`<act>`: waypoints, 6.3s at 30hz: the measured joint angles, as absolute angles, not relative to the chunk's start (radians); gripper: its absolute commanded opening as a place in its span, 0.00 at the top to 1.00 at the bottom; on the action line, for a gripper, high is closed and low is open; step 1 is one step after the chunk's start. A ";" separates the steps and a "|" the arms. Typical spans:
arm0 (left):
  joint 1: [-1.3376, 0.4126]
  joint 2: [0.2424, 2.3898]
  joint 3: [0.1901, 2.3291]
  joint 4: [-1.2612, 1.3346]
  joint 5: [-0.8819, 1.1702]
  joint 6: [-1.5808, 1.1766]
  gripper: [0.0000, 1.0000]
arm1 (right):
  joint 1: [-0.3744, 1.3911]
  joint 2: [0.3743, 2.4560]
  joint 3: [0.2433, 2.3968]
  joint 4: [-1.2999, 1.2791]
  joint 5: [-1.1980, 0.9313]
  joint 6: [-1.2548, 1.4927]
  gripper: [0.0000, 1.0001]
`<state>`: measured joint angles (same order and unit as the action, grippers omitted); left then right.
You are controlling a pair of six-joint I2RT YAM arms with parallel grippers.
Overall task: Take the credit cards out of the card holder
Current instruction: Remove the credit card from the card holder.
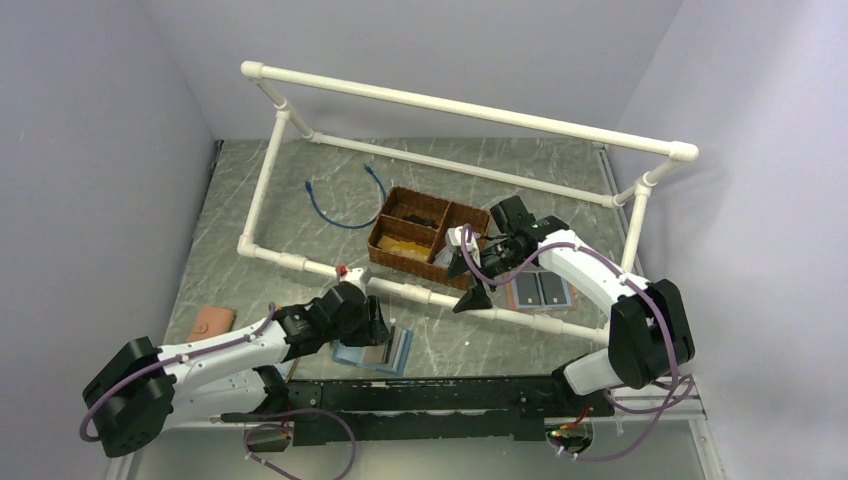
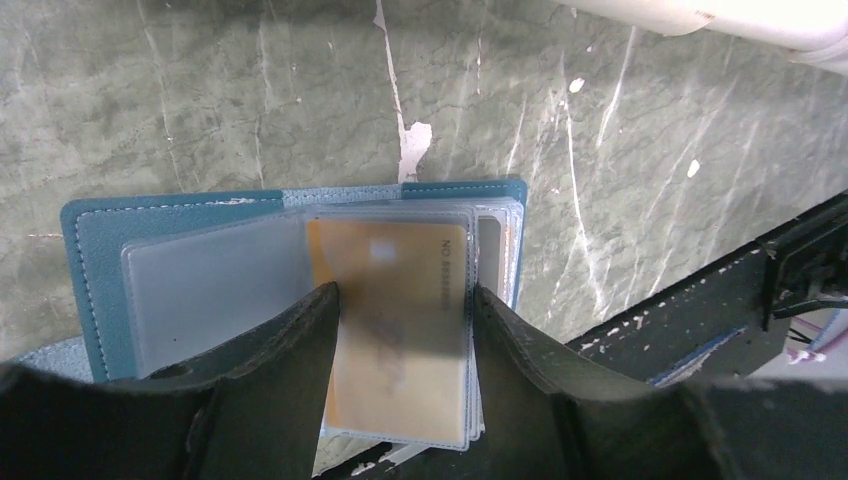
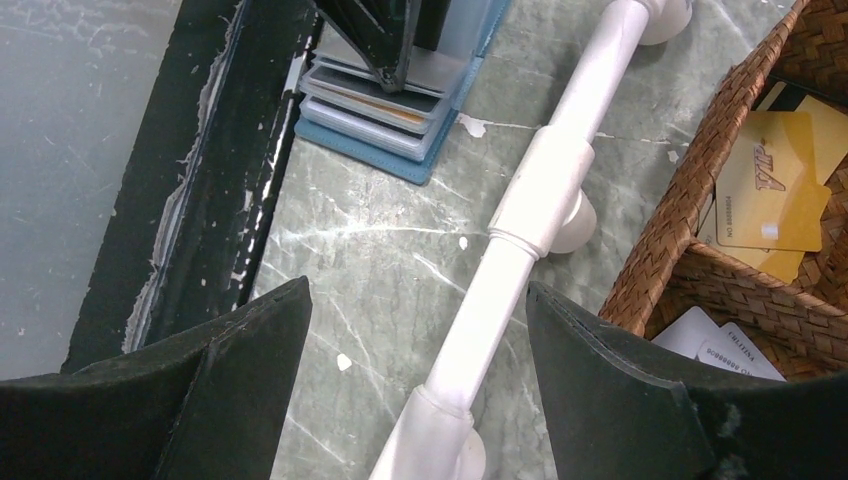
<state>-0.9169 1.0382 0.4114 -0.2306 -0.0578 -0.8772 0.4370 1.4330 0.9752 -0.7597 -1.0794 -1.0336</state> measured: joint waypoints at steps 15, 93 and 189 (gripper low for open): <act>-0.852 0.987 0.371 -0.235 0.029 -0.882 0.38 | 0.558 1.490 0.983 -0.760 -1.068 -1.029 0.21; -0.771 0.822 0.257 -0.200 0.108 -0.940 0.24 | 0.955 1.904 1.232 -0.332 -0.647 -0.179 0.93; -0.736 0.698 0.349 -0.619 -0.009 -0.963 1.00 | 0.937 1.963 1.306 -0.482 -0.847 -0.297 0.71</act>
<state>-0.7364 0.6975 0.3492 -0.6189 -0.0086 -0.9630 0.9367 1.9629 1.3064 -0.4816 -0.8474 -0.2966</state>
